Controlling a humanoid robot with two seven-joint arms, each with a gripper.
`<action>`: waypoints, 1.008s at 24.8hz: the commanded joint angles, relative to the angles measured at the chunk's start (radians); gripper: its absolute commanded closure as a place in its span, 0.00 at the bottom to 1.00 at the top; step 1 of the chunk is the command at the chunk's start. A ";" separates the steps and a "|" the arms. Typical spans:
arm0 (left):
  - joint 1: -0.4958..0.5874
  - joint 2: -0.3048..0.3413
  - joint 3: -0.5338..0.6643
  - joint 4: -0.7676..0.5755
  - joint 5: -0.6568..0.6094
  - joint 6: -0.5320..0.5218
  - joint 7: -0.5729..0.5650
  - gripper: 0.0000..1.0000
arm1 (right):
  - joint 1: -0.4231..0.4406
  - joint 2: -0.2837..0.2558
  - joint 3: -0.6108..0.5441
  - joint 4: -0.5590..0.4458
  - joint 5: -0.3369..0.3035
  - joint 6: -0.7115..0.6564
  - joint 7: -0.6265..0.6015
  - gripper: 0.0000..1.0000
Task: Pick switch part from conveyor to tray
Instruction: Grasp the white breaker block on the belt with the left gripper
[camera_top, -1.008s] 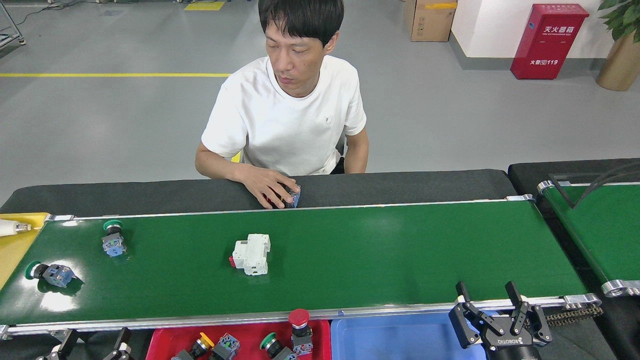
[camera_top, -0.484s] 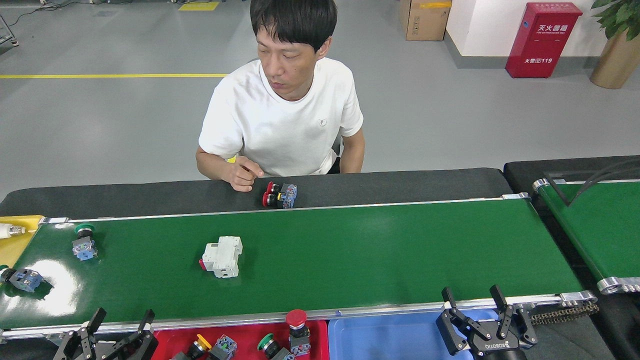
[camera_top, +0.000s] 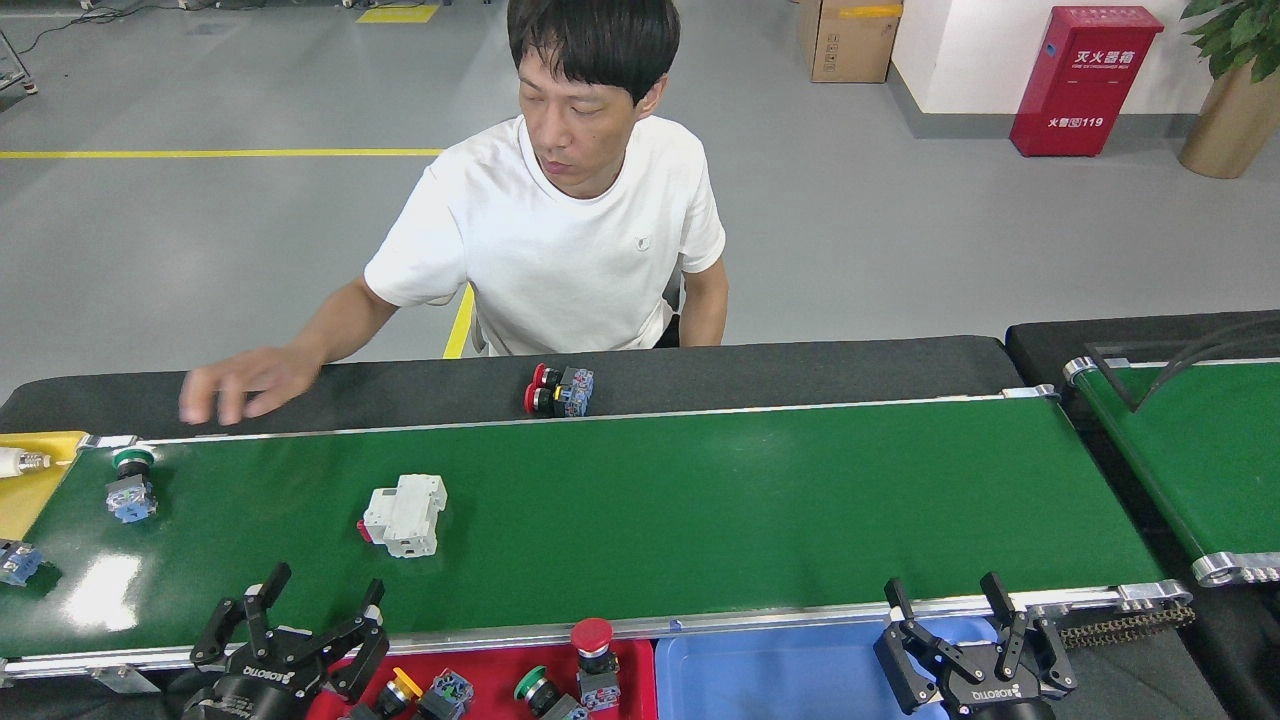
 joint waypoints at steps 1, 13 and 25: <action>-0.036 0.006 -0.001 0.029 -0.004 0.018 0.003 0.00 | -0.005 -0.006 0.002 -0.011 -0.003 -0.004 0.004 0.01; -0.246 0.080 -0.001 0.288 -0.006 0.063 0.009 0.00 | -0.008 -0.001 0.004 -0.009 -0.004 -0.003 0.004 0.01; -0.199 0.152 -0.021 0.315 0.034 -0.017 0.072 0.89 | -0.019 0.016 0.036 -0.011 -0.003 -0.003 0.005 0.01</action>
